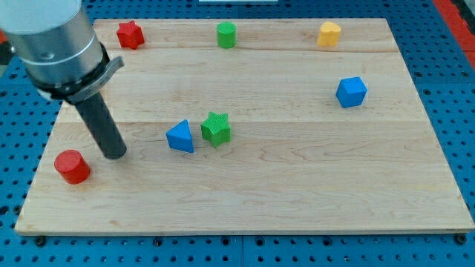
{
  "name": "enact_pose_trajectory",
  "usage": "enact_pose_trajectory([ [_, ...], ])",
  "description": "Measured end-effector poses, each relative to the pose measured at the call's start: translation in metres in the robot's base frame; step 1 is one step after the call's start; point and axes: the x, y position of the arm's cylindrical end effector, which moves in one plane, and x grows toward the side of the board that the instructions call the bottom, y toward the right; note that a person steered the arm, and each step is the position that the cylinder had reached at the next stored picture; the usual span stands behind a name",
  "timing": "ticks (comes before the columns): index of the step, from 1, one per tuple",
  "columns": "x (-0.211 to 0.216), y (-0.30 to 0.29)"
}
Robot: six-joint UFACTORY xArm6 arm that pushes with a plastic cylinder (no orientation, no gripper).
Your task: Move the green star to the vertical bottom of the blue cube
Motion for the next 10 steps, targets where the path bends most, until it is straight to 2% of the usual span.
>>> enact_pose_trajectory([
  [1, -0.032, 0.058],
  [2, -0.032, 0.116],
  [10, -0.042, 0.118],
])
